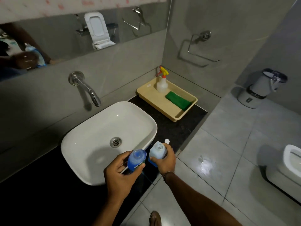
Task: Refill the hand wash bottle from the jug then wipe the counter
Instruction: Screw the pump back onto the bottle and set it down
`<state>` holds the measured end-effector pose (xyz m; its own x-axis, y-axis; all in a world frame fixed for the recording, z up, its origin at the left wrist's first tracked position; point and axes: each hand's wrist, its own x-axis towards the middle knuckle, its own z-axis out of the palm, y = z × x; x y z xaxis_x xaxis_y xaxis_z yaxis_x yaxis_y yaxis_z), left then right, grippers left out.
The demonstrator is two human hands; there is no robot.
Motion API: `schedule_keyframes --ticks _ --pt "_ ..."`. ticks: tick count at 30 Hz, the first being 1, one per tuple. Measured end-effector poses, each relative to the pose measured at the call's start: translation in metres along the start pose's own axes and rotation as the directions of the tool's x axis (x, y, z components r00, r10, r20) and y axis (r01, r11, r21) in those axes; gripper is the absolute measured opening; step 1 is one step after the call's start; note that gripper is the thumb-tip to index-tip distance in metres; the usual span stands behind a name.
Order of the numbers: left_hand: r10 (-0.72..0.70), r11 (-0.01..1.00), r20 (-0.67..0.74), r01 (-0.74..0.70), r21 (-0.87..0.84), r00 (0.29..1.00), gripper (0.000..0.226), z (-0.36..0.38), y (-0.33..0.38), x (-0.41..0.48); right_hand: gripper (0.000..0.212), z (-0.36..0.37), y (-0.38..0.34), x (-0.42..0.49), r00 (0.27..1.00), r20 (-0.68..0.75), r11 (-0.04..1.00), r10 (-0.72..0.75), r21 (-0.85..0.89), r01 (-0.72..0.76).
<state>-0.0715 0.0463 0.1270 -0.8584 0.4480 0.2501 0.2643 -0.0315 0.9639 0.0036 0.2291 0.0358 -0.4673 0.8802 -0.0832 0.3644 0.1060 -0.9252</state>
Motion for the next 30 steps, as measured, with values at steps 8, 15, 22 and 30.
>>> schedule_keyframes --ticks 8,15,22,30 --pt "-0.051 0.998 -0.042 0.052 0.028 0.998 0.058 -0.003 -0.028 -0.004 0.079 0.015 0.013 0.014 0.999 0.002 0.999 0.048 0.004 -0.048" --pt "-0.033 0.999 -0.058 0.036 0.041 0.998 0.054 -0.015 -0.027 -0.011 0.100 0.013 0.013 0.010 0.993 0.038 0.992 0.112 -0.063 -0.109" --pt "-0.030 0.998 -0.067 0.034 0.054 0.997 0.052 -0.033 -0.023 -0.027 0.050 0.036 0.039 -0.061 0.930 0.080 0.889 0.359 -0.334 -0.314" --pt "-0.113 0.990 -0.096 0.120 0.071 0.989 0.049 -0.050 -0.032 -0.044 0.041 0.081 -0.001 -0.028 0.883 0.433 0.722 0.183 -0.669 0.178"
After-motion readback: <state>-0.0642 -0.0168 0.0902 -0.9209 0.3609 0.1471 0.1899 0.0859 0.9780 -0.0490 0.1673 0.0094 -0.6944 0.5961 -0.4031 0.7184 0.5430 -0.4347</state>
